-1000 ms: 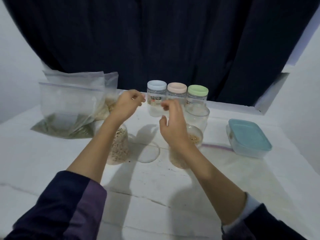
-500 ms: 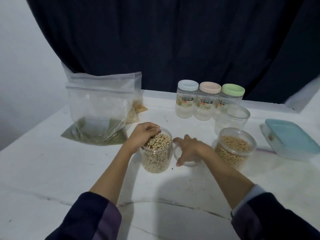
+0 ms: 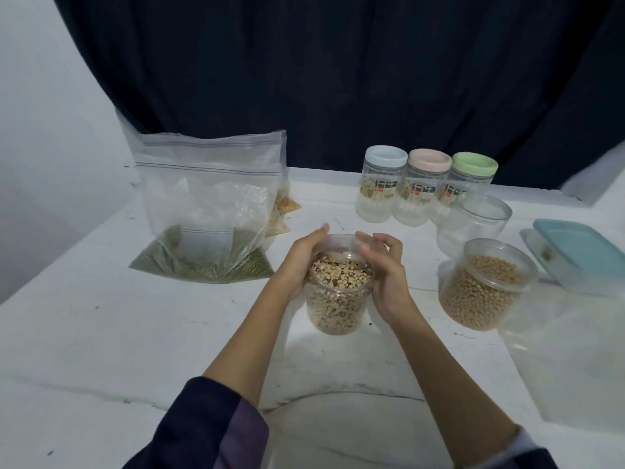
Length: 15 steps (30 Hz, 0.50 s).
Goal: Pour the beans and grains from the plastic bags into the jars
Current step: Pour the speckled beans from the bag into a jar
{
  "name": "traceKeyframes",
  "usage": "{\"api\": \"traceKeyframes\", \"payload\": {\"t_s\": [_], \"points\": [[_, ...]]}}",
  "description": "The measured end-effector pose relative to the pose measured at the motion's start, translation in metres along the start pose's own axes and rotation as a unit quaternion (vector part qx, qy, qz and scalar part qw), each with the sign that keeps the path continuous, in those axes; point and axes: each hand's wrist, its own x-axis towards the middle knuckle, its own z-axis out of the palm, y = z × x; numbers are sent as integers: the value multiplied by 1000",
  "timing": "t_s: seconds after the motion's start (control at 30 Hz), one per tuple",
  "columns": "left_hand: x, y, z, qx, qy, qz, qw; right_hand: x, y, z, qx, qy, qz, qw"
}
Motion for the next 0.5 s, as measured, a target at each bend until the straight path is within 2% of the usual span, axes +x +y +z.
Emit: {"api": "traceKeyframes", "payload": {"t_s": [0.13,0.23,0.5], "points": [[-2,-17,-8,-23,-31,-7,999,1,0,-5,-52,-74,-16,996],[-4,-28,-12,-68,-61,9,996,1,-1,-4,-81,-76,-15,994],[-3,-38,-13,-82,-65,53,993,-2,1,-3,-46,-70,-14,996]]}}
